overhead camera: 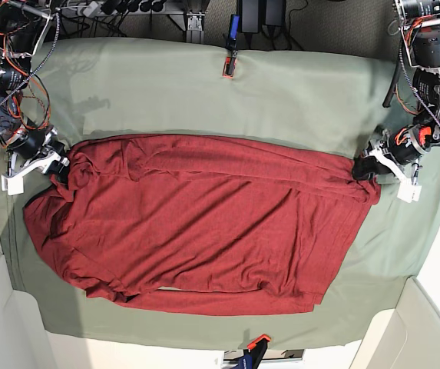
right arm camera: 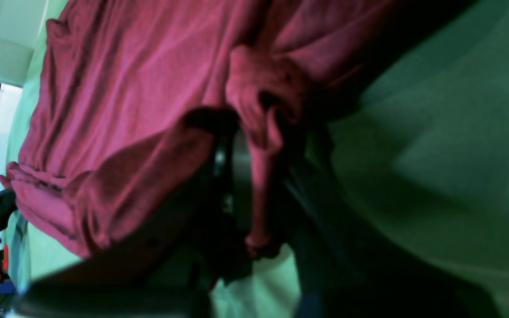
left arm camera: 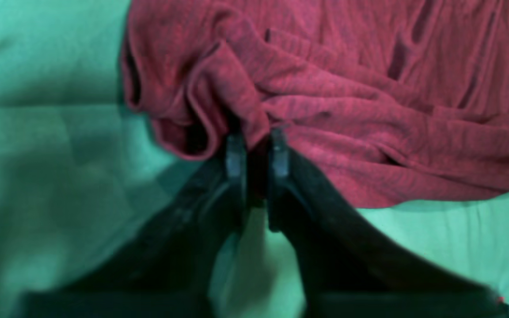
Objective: Fold the T-shirt properly
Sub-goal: 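Lift the held edge with both grippers and flip it back, unfolding the shirt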
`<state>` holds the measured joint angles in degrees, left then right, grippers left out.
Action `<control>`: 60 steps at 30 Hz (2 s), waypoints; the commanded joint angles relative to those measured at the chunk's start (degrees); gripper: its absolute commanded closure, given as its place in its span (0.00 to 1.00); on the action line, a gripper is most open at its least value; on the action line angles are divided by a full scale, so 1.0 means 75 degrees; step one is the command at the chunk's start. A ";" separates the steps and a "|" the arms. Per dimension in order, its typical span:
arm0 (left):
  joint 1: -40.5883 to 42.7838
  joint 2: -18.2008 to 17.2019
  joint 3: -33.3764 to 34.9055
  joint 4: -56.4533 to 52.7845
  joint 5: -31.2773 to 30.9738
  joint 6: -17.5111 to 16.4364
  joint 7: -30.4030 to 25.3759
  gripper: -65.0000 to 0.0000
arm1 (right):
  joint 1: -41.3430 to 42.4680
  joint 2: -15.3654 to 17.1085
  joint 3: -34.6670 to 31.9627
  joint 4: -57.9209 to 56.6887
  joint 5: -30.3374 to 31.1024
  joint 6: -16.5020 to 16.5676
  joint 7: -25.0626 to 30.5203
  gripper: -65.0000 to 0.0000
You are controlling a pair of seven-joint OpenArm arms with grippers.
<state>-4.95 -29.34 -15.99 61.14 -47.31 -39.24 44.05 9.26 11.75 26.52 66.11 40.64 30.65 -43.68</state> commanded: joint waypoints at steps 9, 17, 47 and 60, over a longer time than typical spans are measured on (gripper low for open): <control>-0.0099 -0.0487 -0.0015 0.0221 -0.0600 -0.0101 0.0769 1.00 | 0.0087 0.0291 -0.0023 0.0303 0.0321 0.0204 -0.0321 1.00; 0.0574 -0.1355 -0.0015 0.1303 -0.1431 -0.0101 0.1504 1.00 | -0.0548 0.1338 -0.0017 0.1172 0.1236 0.0347 -0.0836 1.00; 0.4832 -0.2594 -0.1824 0.3672 -0.1839 -0.0101 0.1647 1.00 | -0.3477 0.3086 -0.0003 0.3235 0.1641 0.0353 -0.0985 1.00; 0.4893 -0.2122 -0.1830 0.3707 -0.1798 -0.0101 0.1437 1.00 | -0.3500 0.3086 -0.0003 0.3220 0.1271 0.0344 -0.0889 1.00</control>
<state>31.73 -43.90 -28.69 88.44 -61.39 -40.40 55.44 -17.30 33.19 25.63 89.67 50.89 33.47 -51.51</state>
